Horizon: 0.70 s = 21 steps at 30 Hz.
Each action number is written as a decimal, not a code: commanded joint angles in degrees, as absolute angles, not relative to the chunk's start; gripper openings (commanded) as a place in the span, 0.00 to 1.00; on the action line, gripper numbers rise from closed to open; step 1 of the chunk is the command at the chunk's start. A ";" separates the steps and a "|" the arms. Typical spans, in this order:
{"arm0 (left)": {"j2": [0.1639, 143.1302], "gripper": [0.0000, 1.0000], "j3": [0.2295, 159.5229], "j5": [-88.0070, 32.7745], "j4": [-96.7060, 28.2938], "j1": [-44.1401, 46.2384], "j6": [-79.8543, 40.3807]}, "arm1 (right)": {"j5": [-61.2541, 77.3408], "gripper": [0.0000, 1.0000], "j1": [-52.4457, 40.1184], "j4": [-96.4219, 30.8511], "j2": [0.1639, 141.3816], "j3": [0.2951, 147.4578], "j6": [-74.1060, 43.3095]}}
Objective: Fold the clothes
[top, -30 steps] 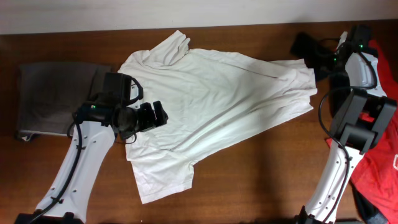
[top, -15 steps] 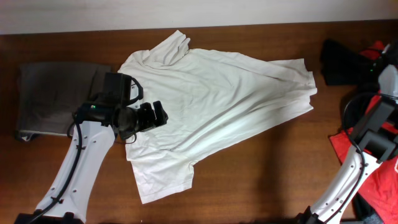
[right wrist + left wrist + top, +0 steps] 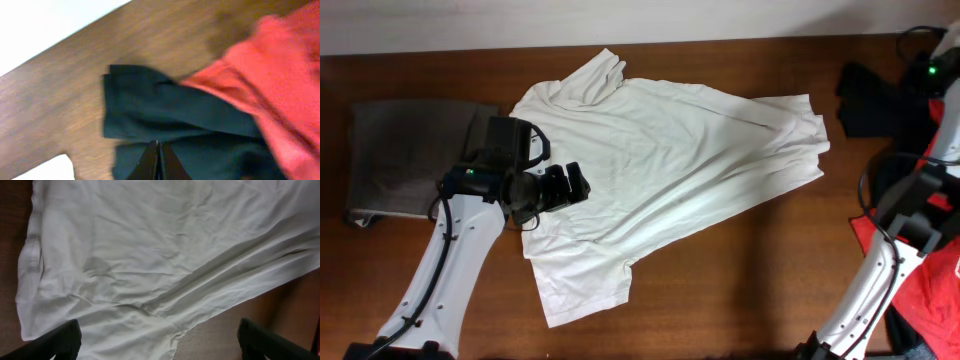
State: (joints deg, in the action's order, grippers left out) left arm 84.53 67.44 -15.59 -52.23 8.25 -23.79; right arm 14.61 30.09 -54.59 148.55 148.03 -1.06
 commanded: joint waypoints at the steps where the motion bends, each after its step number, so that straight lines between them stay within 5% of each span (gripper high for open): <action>1: 84.68 0.99 67.55 -15.03 -52.10 8.25 -23.49 | 16.95 0.04 26.79 -53.04 149.25 144.24 -1.23; 11: 84.68 0.99 67.55 -15.03 -52.10 8.25 -23.49 | -3.27 0.04 21.47 -40.82 149.53 129.32 -0.21; 21: 84.68 0.99 67.55 -15.03 -52.10 8.25 -23.49 | -3.70 0.04 25.45 -34.44 149.51 123.11 -0.23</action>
State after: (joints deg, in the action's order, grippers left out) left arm 84.53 67.44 -15.59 -52.23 8.23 -23.79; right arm -0.58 22.94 -33.58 148.57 125.49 -0.19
